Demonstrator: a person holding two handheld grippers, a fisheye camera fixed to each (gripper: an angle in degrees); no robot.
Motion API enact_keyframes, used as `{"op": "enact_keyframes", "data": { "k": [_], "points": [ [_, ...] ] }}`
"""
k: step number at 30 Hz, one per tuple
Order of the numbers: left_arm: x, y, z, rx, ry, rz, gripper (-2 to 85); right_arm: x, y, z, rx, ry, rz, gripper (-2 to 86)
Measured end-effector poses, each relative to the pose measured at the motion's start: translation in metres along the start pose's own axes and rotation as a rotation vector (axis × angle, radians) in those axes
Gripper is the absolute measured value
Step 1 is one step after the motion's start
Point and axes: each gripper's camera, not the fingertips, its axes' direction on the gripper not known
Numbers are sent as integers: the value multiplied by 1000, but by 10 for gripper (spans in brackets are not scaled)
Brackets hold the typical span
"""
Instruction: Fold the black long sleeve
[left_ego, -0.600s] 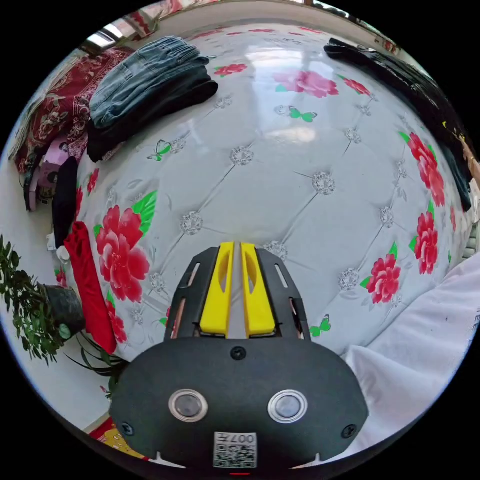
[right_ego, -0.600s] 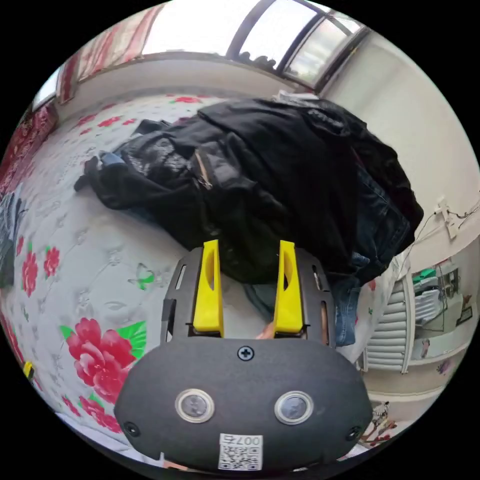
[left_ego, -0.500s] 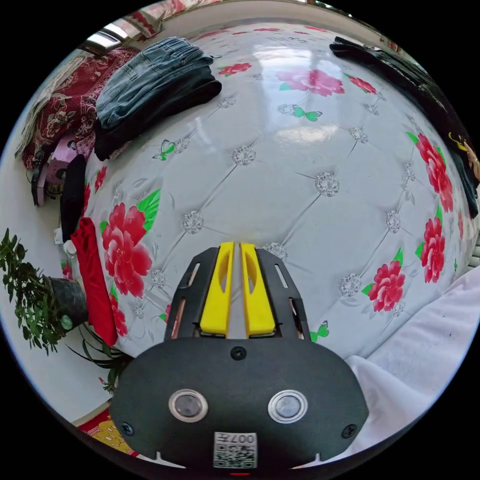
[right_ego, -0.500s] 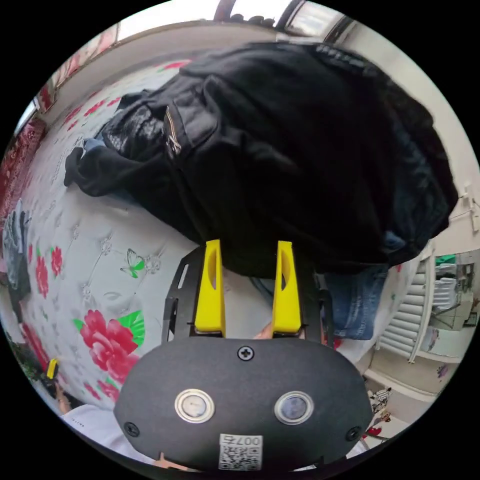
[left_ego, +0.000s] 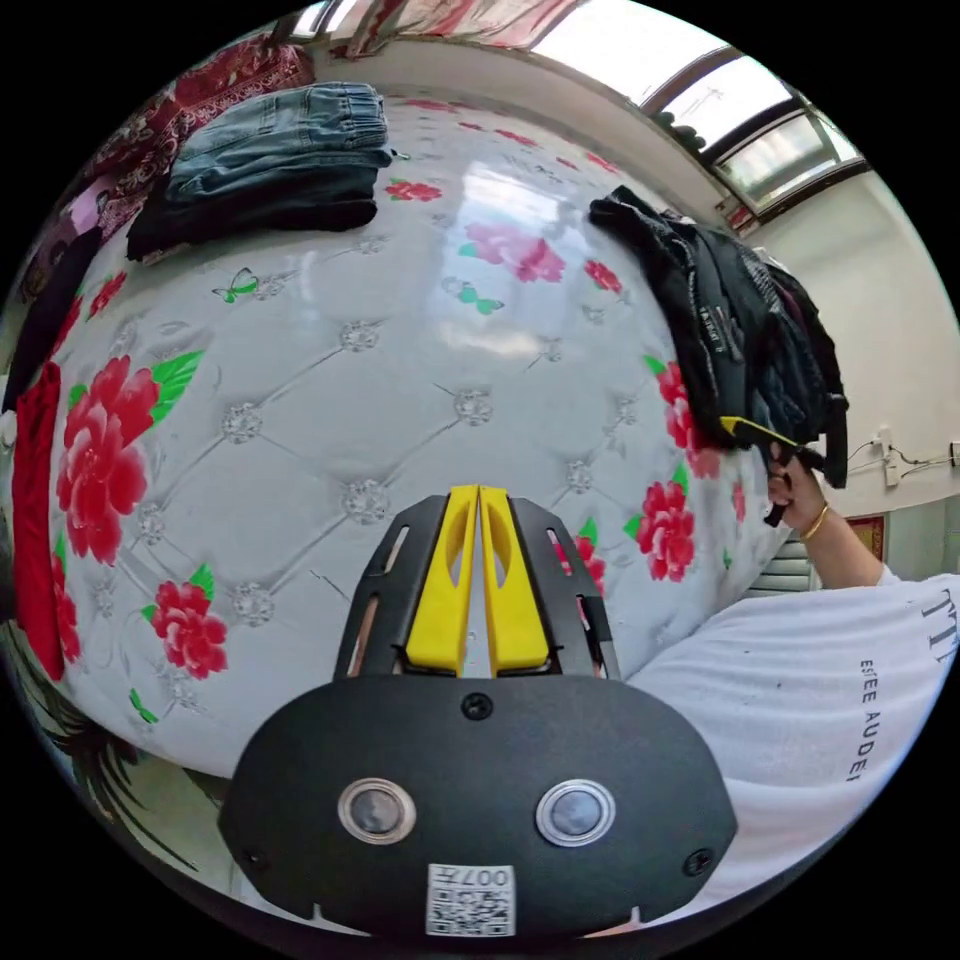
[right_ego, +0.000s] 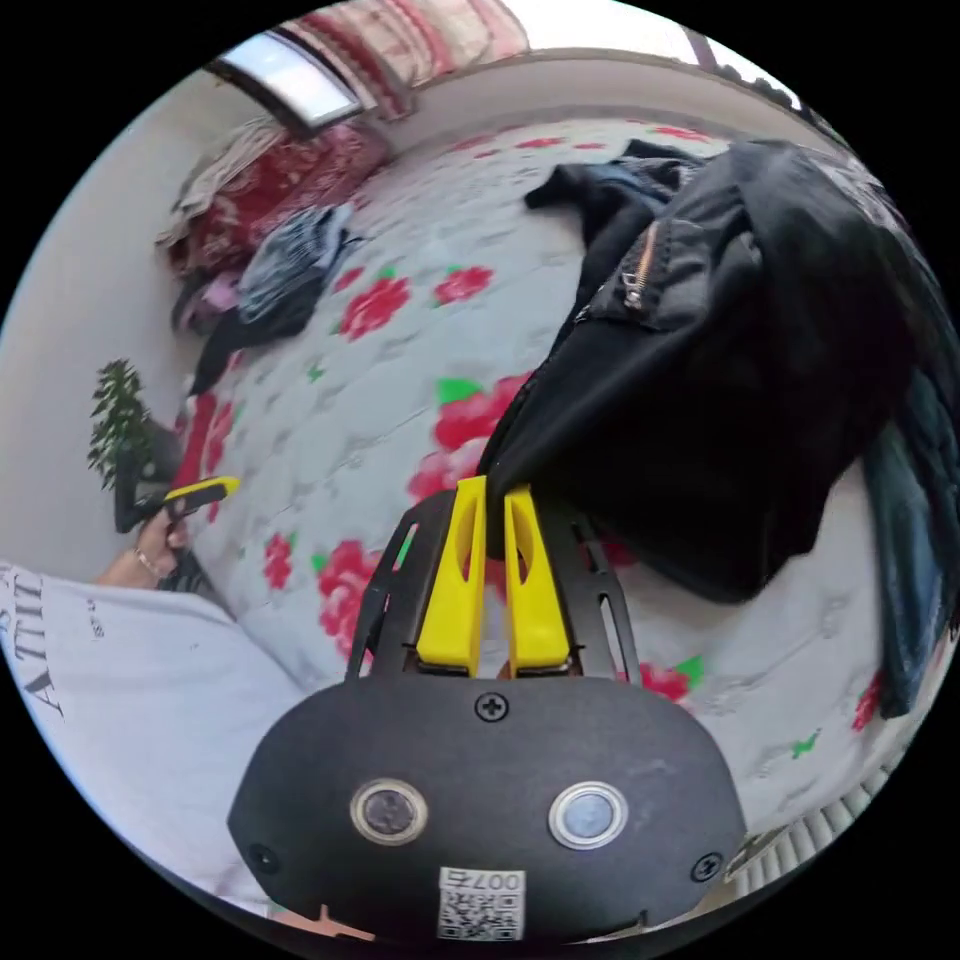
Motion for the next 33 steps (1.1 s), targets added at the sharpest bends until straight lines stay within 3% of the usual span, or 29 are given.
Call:
{"op": "enact_keyframes", "data": {
  "k": [3,6,10,14,17,20,22,25,28,33],
  "points": [
    [10,29,-18,46,33,30,-9,-100,15,50,-176,-150,-244,6],
    [2,59,-41,68,-62,58,-8,-204,31,91,-313,-318,-468,17],
    [-47,105,-82,111,-127,-59,3,-283,40,85,-379,-278,-883,41],
    [-81,142,-105,140,-120,-134,40,-266,14,40,-194,-240,-831,62],
    [-84,156,-104,134,-42,-118,68,-231,-7,31,-134,-57,-710,77],
    [-62,148,-91,118,86,5,95,-194,-13,58,-243,94,-587,83],
    [-36,126,-68,18,115,159,103,-179,4,96,-412,153,-543,82],
    [-14,99,-27,-159,53,306,89,-175,27,86,-230,160,-449,76],
    [-11,77,-23,-174,21,410,54,-172,35,80,-191,144,-350,71],
    [-76,25,-57,-40,-159,225,39,-212,52,84,-236,-27,-419,68]
  ]
}}
